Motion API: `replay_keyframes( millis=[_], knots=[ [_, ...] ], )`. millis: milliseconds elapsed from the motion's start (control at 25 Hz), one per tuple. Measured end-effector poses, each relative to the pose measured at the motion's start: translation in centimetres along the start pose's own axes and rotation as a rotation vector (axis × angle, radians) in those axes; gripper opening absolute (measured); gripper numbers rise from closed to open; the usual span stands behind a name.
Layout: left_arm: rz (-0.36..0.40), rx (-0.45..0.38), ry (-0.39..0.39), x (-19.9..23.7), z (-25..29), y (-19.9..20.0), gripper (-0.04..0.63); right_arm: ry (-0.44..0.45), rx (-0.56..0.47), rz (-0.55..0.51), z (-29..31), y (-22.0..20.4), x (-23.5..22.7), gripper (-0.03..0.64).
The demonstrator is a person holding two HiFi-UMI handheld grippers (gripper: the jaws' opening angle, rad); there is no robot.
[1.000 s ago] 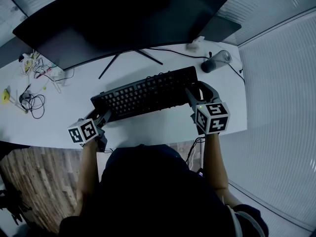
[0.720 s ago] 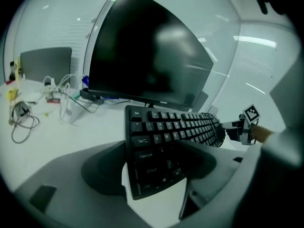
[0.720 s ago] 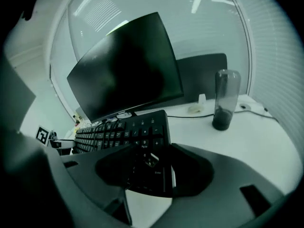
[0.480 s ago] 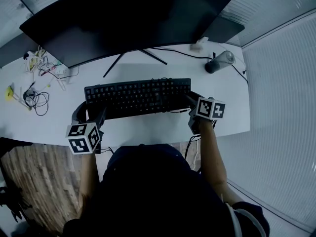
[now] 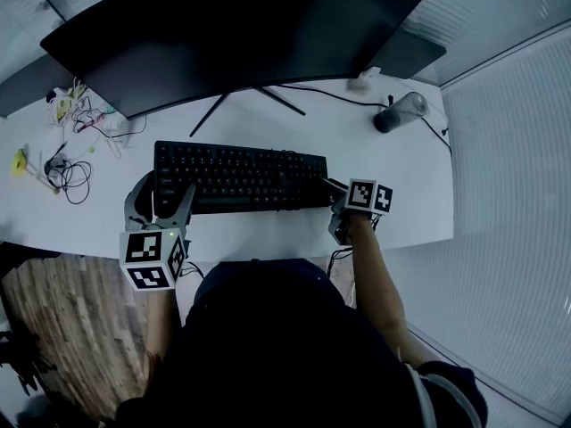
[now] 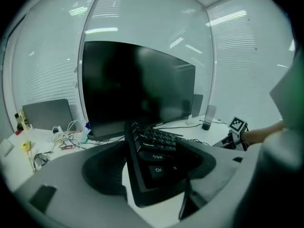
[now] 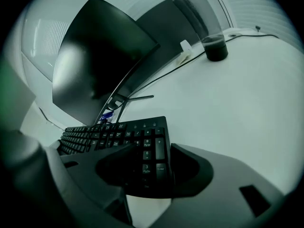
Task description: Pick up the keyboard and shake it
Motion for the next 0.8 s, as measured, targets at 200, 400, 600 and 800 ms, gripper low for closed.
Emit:
replay_keyframes(
  millis=[200,400,600,800],
  knots=[
    [0.025,-0.011,0.01,-0.5,-0.2,0.4,0.342,0.011,0.005,0.03,0.3,-0.7,-0.6,0.238],
    [-0.05,0.028,-0.014,0.0,1.1,-1.5,0.341,-0.045,-0.011,-0.035,-0.6,0.3,-0.2,0.235],
    [-0.201,0.076,-0.072,0.7,4.1,-5.5,0.341,-0.144,-0.019,-0.121,-1.2,1.5,-0.2,0.229],
    [-0.295,0.117,-0.118,1.2,7.5,-8.9,0.341,-0.231,-0.005,-0.192,-0.9,2.3,-0.1,0.225]
  ],
)
Point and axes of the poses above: the fingertips, and each gripper's own axes: z forward along the fingers, x to its left, y out of its top, the point moved 10 cm from there along -z, backward along the fingers, and after that the axes turned 13 degrees about y, right-handed, at the moved point
